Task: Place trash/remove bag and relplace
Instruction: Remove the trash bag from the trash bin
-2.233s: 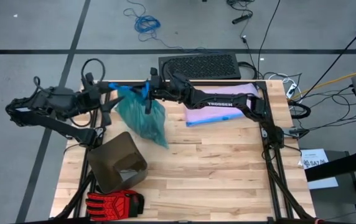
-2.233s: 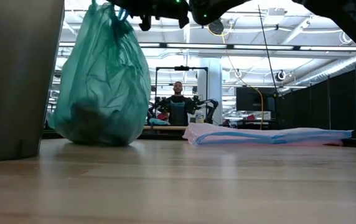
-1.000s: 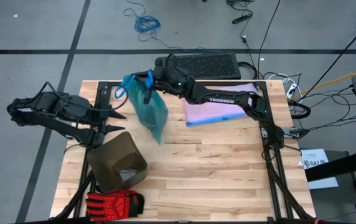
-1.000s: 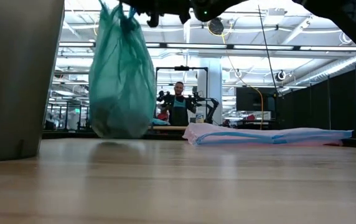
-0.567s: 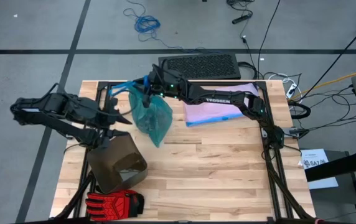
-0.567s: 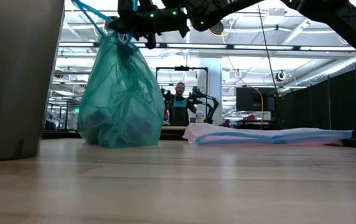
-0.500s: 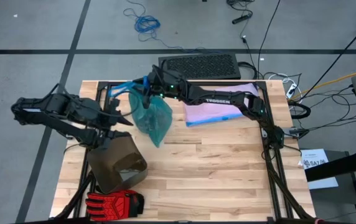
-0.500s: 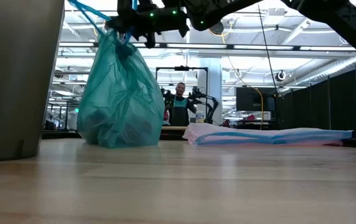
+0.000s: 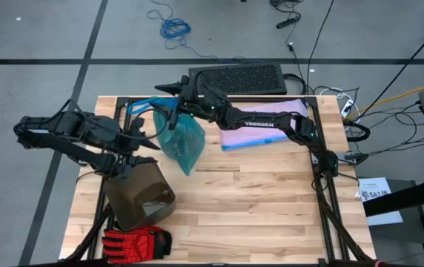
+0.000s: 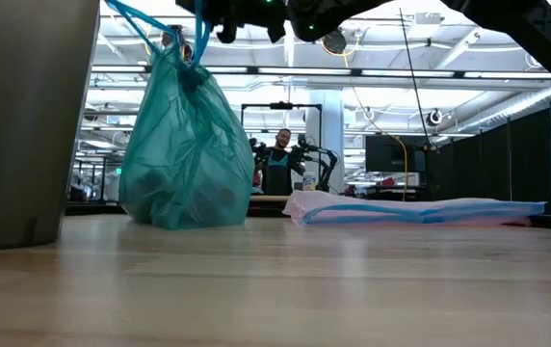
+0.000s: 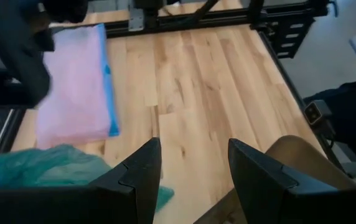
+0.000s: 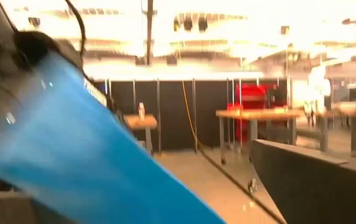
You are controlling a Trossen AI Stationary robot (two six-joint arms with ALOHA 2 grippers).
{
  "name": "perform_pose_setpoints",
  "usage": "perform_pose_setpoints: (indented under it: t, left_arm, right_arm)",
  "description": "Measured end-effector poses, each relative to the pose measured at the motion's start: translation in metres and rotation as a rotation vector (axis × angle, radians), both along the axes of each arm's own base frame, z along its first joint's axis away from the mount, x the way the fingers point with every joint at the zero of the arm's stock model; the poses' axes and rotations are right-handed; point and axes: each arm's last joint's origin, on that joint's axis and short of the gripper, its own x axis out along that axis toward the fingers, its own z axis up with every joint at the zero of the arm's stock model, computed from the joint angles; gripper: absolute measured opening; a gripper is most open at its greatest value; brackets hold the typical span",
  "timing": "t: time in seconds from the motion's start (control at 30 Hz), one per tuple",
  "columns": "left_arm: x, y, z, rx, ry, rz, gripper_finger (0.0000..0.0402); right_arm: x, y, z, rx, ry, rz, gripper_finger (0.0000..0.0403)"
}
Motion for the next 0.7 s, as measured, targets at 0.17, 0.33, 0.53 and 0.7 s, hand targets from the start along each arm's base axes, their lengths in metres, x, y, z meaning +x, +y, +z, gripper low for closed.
perform_pose_setpoints:
  t: [0.17, 0.33, 0.53, 0.7]
  left_arm:
    - [0.000, -0.004, 0.002, -0.017, -0.016, -0.082, 0.0180]
    - [0.001, -0.007, 0.004, -0.029, -0.047, -0.116, 0.0180]
    - [-0.002, -0.007, 0.006, -0.034, -0.064, -0.123, 0.0180]
    - [-0.002, -0.007, 0.006, -0.034, -0.061, -0.123, 0.0180]
  right_arm:
    - [-0.005, 0.011, 0.014, -0.011, -0.036, 0.020, 0.0281]
    - [-0.015, 0.028, 0.034, -0.087, 0.052, 0.065, 0.0252]
    - [-0.051, 0.051, 0.073, -0.245, 0.270, -0.038, 0.0199]
    - [-0.096, 0.068, 0.105, -0.371, 0.447, -0.136, 0.0148]
